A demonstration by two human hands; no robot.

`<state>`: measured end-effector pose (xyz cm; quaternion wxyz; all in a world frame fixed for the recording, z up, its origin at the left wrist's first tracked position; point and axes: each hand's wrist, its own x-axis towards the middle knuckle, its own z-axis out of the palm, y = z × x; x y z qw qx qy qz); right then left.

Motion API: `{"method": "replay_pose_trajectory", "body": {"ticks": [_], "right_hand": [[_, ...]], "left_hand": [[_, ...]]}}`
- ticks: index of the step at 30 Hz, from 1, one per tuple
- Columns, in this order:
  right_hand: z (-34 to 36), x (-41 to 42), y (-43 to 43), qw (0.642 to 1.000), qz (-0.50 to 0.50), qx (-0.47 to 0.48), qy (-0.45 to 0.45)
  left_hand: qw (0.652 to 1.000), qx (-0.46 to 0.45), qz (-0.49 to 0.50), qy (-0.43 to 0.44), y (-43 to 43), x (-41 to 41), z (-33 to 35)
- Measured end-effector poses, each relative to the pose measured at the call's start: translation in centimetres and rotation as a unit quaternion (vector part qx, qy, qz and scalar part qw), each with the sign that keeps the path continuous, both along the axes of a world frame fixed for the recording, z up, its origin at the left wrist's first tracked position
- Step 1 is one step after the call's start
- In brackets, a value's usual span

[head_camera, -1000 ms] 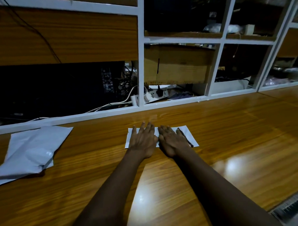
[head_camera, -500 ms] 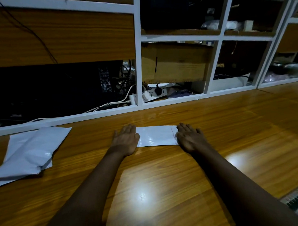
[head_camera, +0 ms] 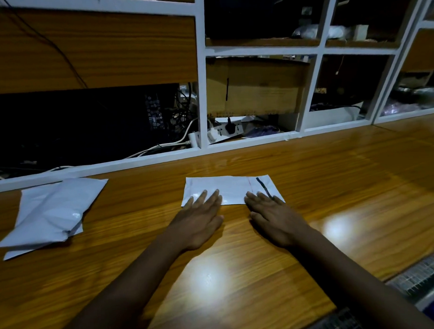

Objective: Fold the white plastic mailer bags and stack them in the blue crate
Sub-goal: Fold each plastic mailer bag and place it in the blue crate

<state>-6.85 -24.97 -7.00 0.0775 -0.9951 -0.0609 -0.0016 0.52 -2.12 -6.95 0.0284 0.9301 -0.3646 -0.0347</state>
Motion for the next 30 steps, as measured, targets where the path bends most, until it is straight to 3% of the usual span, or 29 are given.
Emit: {"method": "replay_pose_trajectory", "body": {"ticks": [2,6,10,13,19,26,30], "right_hand": [[-0.1,-0.6,-0.7,0.999,-0.045,-0.006,-0.010],[-0.1,-0.9,-1.4,0.986,-0.105,0.043,-0.119],[-0.1,0.7,-1.0,0.985,-0.081,0.024,-0.150],[0.2,1.6,-0.7,0.979,-0.084,0.062,-0.174],[0.2,2.7,-0.6,0.975,-0.085,0.079,-0.189],[-0.4,4.0,-1.0,0.989,-0.044,0.025,-0.141],[-0.7,4.3,-1.4,0.986,-0.035,0.015,-0.160]], "left_hand": [[0.999,0.007,0.038,0.010,1.1,0.0,-0.1],[0.993,-0.046,0.107,-0.015,1.9,0.0,0.0],[0.985,-0.107,0.067,-0.117,0.5,0.3,0.3],[0.969,-0.169,0.051,-0.173,-0.4,0.9,0.2],[0.959,-0.202,0.062,-0.191,-1.4,1.3,0.3],[0.962,-0.188,0.070,-0.184,-1.6,1.5,0.2],[0.959,-0.184,0.068,-0.205,-1.8,1.8,0.2]]}}
